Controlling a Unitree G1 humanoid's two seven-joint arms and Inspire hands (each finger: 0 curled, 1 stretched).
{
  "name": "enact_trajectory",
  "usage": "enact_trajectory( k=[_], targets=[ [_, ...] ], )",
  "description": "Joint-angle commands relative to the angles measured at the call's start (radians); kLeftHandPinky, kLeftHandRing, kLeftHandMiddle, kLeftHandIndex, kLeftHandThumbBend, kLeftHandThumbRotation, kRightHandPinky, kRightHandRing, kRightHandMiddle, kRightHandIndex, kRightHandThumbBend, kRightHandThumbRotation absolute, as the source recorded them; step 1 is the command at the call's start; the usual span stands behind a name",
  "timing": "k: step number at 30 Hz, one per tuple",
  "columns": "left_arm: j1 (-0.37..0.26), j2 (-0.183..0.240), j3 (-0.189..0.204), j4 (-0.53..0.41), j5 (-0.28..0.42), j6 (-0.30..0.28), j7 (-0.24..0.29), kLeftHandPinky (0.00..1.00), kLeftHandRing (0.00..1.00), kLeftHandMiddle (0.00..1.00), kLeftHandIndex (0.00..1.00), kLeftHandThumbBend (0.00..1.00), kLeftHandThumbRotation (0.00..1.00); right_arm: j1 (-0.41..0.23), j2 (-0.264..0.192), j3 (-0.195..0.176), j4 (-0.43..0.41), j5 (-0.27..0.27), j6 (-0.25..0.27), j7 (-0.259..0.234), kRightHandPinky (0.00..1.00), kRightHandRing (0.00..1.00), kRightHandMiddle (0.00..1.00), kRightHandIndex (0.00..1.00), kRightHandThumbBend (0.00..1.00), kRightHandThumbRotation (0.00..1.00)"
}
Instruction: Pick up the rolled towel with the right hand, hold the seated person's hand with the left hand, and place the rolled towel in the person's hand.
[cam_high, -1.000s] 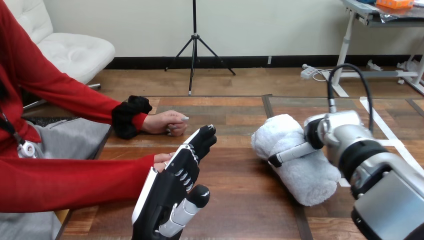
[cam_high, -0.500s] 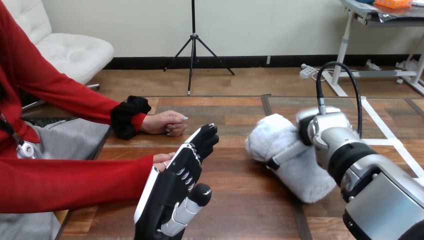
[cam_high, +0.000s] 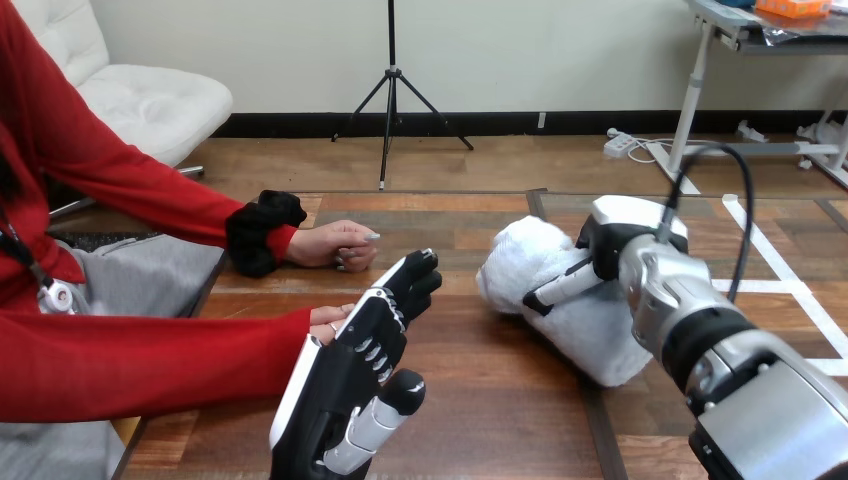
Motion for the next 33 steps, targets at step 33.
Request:
enact_trajectory(
  k=[33],
  targets=[
    [-0.036,0.009,0.005,-0.047,-0.007,-0.026,0.003,0.94,0.92,0.92,0.87,1.0,0.78,0.069,-0.067,-0.197,-0.067,0.158,-0.236,-0.307,0.38,0.43,0.47,0.41,0.9,0.0]
  ],
)
